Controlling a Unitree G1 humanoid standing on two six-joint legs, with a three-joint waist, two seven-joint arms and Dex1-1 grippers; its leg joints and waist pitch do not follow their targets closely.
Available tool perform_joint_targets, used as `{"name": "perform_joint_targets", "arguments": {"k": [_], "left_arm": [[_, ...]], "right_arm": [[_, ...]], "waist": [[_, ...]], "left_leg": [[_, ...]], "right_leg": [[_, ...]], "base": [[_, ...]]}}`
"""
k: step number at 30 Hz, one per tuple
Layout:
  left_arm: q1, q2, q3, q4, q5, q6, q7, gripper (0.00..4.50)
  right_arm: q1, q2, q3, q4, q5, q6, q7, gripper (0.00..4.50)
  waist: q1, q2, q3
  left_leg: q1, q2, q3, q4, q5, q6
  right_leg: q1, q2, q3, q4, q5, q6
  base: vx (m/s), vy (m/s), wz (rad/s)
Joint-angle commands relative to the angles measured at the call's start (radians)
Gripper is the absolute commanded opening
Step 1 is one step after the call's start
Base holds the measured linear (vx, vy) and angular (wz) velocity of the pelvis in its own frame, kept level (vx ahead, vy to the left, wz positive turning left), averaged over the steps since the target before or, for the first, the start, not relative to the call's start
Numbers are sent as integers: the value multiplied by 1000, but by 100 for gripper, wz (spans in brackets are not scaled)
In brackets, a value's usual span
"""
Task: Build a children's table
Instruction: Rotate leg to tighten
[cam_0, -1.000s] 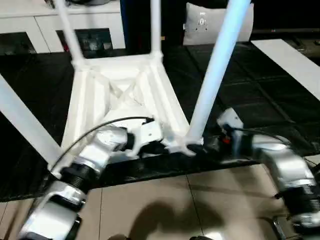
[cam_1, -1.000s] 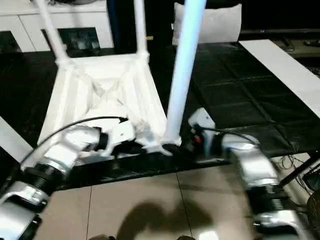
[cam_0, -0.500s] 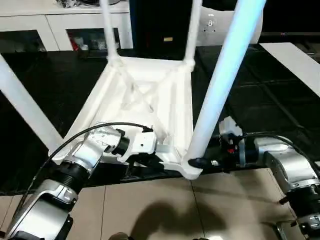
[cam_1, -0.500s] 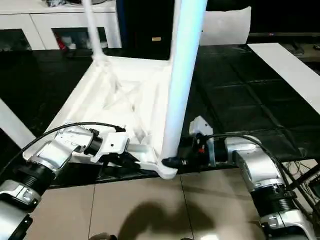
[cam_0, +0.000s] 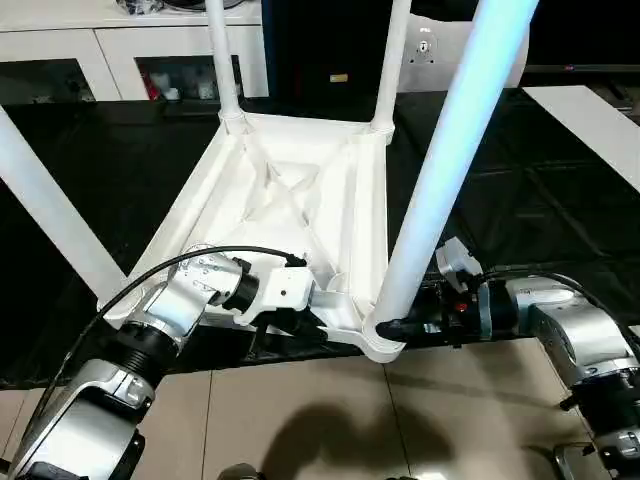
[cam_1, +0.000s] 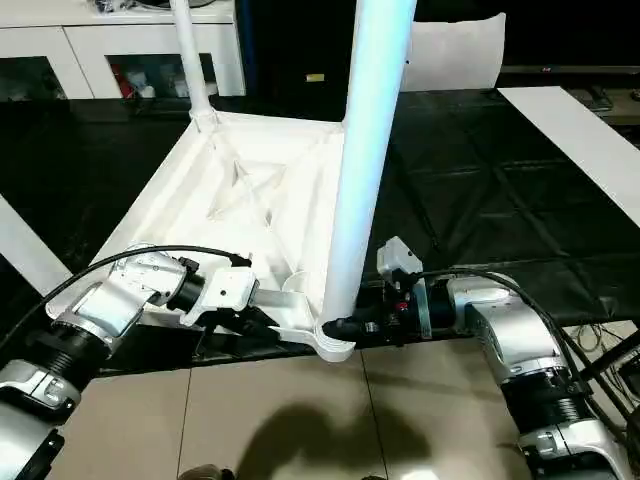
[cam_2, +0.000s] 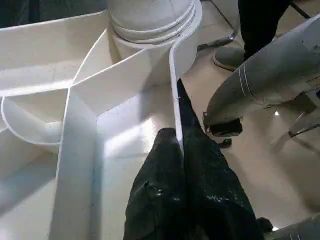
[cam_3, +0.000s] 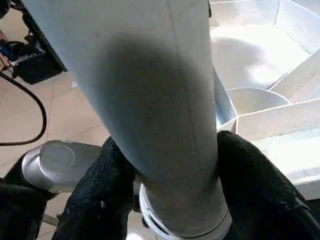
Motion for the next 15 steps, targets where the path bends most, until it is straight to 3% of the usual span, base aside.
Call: {"name": "perform_joint_targets", "arguments": {"k": [1, 5, 8, 10, 12, 13, 14, 15], "left_arm": [[13, -2, -54, -28, 12, -15, -59, 0], [34, -12, -37, -79, -5, 91, -29, 0], [34, -28, -21, -89, 1, 157, 26, 0], [33, -63, 15, -89, -2, 245, 119, 0], [24, -115, 66, -92, -19, 341, 232, 0], [24, -115, 66, -92, -19, 341, 232, 0], [13, -147, 92, -91, -20, 390, 307, 0], [13, -148, 93, -91, -20, 392, 310, 0]], "right_arm": [[-2, -5, -2, -22, 20, 15, 16, 214], [10, 40, -15, -37, 19, 27, -50, 211], [1, 84, -24, -15, -23, 23, -168, 210], [-31, 155, -43, 36, -66, 32, -343, 207], [-80, 238, -70, 103, -105, 50, -538, 206], [-80, 238, -70, 103, -105, 50, -538, 203], [-124, 296, -95, 164, -127, 54, -674, 203], [-126, 298, -96, 167, -127, 54, -679, 201]], "waist": [[-5, -10, -69], [-8, -4, -69], [-11, -4, -65], [-27, -3, -57], [-56, -6, -57], [-64, -5, -55], [-70, -4, -56], [-87, -5, -55]], "left_leg": [[14, -3, 26, -59, -248, 64], [13, -3, 26, -59, -241, 61], [14, -5, 25, -64, -281, 46], [13, -9, 20, -72, -354, 8], [9, -15, 12, -75, -390, -30], [8, -16, 10, -77, -397, -34], [7, -17, 6, -77, -406, -35], [0, -19, 5, -77, -418, -39]], "right_leg": [[51, 17, -7, -44, -192, -230], [51, 19, -7, -41, -161, -239], [50, 18, -8, -48, -227, -225], [45, 17, -10, -59, -370, -180], [44, 17, -15, -66, -475, -137], [43, 17, -17, -69, -493, -129], [44, 17, -20, -72, -511, -119], [43, 17, -21, -73, -524, -112]], "base": [[0, 0, 0], [0, 0, 0], [0, 0, 0], [-31, -2, -3], [-64, -2, -7], [-63, 12, -13], [-63, 12, -13], [-54, 19, -15]]}}
